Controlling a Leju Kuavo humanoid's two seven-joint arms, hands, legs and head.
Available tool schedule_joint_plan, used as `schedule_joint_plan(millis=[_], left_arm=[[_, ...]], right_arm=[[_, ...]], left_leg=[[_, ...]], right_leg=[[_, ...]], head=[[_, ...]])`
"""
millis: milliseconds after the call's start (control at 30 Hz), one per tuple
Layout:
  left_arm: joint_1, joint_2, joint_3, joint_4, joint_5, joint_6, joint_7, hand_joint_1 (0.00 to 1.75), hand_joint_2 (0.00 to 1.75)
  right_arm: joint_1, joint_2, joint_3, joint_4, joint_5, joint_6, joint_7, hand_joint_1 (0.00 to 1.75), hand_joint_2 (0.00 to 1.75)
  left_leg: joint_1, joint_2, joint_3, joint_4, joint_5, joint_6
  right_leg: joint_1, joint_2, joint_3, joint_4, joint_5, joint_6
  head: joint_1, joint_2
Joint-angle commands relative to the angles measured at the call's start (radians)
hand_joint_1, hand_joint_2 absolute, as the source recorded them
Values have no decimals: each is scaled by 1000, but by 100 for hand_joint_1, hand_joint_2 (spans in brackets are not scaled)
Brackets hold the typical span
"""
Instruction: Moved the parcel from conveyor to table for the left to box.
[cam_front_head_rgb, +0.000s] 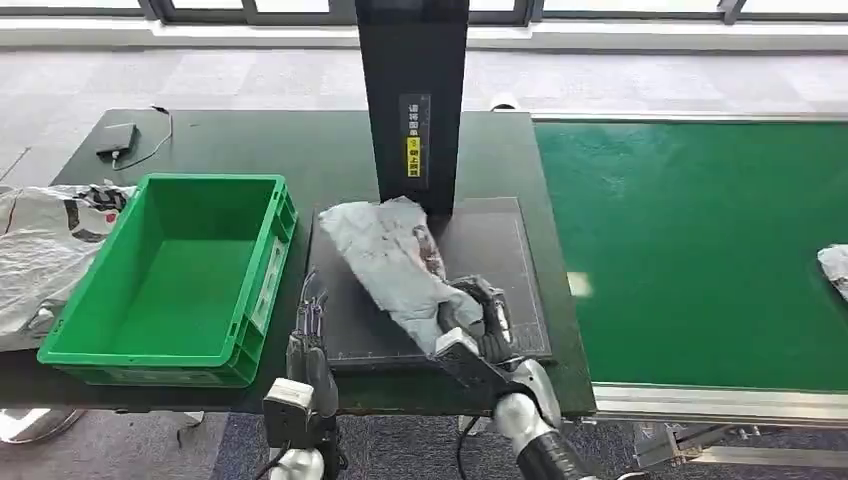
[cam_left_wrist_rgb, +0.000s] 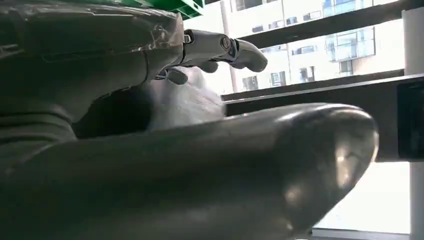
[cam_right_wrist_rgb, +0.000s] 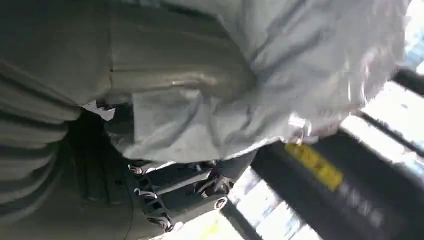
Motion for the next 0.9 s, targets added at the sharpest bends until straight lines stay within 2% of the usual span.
schedule_joint_plan(millis=[33, 67, 400, 533, 567, 733, 833, 900], left_arm=[[-19, -25, -13, 83, -14, -8, 1, 0, 0], [-18, -27, -7, 80, -19, -9, 1, 0, 0], [-11, -30, 3, 73, -28, -12, 1, 0, 0], [-7, -36, 19, 73, -40, -24, 1, 0, 0], [-10, -37, 18, 80, -43, -30, 1, 0, 0], [-28, -45, 20, 96, -59, -50, 5, 0, 0], [-38, -48, 13, 107, -69, -60, 15, 0, 0], [-39, -47, 13, 109, -68, -65, 17, 0, 0]], right_arm=[[-131, 85, 143, 349, 47, 46, 48, 17, 175], [-136, 90, 139, 355, 49, 39, 65, 0, 175], [-146, 83, 126, 351, 50, 36, 75, 0, 175], [-118, 64, 40, 285, -3, 77, 41, 0, 175], [-104, 54, 22, 259, -5, 92, 35, 0, 0], [-10, 17, -59, 122, -2, 129, 46, 0, 0], [83, -4, -106, -42, -13, 150, 21, 0, 0], [130, -21, -124, -126, -6, 161, 41, 0, 0]], left_leg=[[0, 2, 2, -2, -1, 0], [1, 2, 2, -1, -1, 0], [0, 1, 0, -1, 0, 0], [0, 1, 1, -2, 0, 0], [0, 1, 1, -3, 0, 0], [1, -3, 0, -1, 0, 0], [0, -5, 0, -1, 0, 0], [0, -5, 0, -1, 0, 0]], right_leg=[[0, 2, 2, -2, 0, -1], [1, 2, 2, -1, 0, -1], [0, 1, 0, -2, 0, -1], [1, 1, 1, -3, 0, -2], [1, 1, 1, -3, 1, -2], [1, -3, 2, -3, 0, -1], [1, -4, 2, -3, -1, -1], [0, -4, 2, -3, -1, -1]], head=[[0, 0], [0, 0], [0, 0], [0, 0], [0, 0], [0, 0], [0, 0], [0, 0]])
